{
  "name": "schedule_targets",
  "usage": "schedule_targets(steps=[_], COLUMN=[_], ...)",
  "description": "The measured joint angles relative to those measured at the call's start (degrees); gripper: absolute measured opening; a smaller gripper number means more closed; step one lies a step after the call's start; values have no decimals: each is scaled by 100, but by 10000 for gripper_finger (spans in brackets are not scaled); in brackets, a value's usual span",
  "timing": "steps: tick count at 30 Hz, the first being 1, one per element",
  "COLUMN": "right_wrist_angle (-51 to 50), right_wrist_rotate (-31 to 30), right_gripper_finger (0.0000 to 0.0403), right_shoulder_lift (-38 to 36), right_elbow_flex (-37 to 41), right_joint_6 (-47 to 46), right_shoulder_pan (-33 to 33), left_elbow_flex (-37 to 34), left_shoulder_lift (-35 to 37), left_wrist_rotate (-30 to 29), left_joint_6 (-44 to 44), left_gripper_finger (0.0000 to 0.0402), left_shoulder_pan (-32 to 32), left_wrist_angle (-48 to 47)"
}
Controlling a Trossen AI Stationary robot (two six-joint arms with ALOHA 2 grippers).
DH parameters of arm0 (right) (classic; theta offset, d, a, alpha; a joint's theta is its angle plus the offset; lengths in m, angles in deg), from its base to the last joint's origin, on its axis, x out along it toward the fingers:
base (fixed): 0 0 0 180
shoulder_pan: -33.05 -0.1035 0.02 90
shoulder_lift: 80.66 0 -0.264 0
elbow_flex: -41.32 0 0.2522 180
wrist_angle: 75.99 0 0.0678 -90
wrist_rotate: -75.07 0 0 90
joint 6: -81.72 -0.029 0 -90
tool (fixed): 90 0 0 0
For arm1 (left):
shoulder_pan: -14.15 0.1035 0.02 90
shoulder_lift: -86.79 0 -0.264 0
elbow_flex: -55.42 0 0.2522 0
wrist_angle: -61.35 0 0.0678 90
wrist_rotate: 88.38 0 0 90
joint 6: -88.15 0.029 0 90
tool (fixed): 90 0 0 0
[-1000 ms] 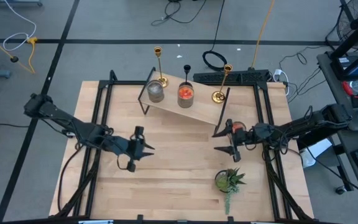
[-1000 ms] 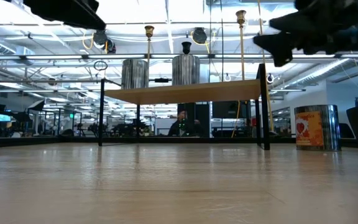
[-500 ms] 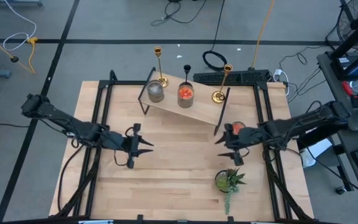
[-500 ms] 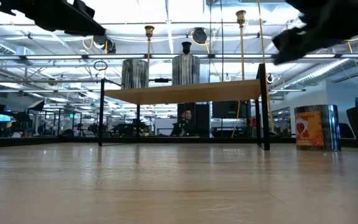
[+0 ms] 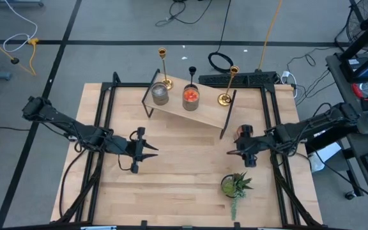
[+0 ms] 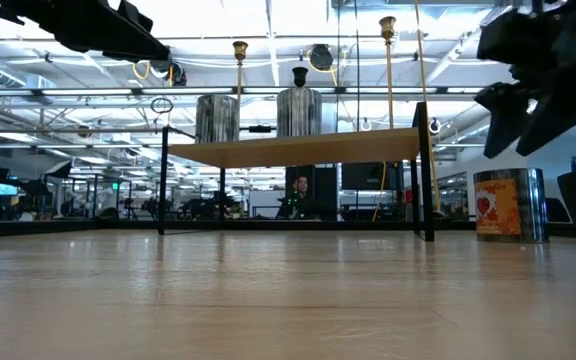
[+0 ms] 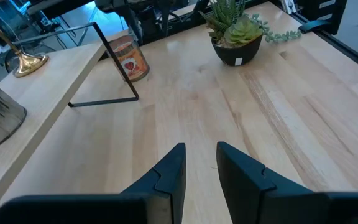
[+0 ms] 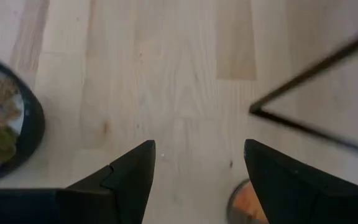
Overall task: Pick & Place candle stick holders
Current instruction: Put the orange scented candle holder on the shelf align with the other orange scented candle
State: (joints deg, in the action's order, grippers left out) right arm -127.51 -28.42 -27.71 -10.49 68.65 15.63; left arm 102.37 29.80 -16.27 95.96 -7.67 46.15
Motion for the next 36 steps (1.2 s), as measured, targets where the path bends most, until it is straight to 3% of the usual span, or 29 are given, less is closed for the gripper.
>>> schedule_targets(steps=[5,16,22,24,26,36], right_wrist_angle=[-90,-382,-397,-428,-407,-1001], right_wrist_rotate=[67,382,253,-107,-437,-826], right_gripper_finger=[242,242,242,237,227,167], right_shoulder_lift=[0,18,220,256,267,269], right_elbow_flex=[0,0,2,2,2,-551], right_joint_6=[-1635,-2724,-2767,-2585,-2520,-2568], right_shoulder_pan=[-32,-564,-670,-632,-543,-71], left_elbow_flex=[0,0,0,0,0,0], left_shoulder_lift=[0,0,0,0,0,0], left_wrist_rotate=[0,0,-2,-3,-2,-4], left_joint_6=[-2,-57,-34,33,88,172], left_gripper_finger=[97,97,97,97,97,97], left_shoulder_pan=[0,0,0,0,0,-1], left_wrist_angle=[1,-6,-6,-4,-1,-4])
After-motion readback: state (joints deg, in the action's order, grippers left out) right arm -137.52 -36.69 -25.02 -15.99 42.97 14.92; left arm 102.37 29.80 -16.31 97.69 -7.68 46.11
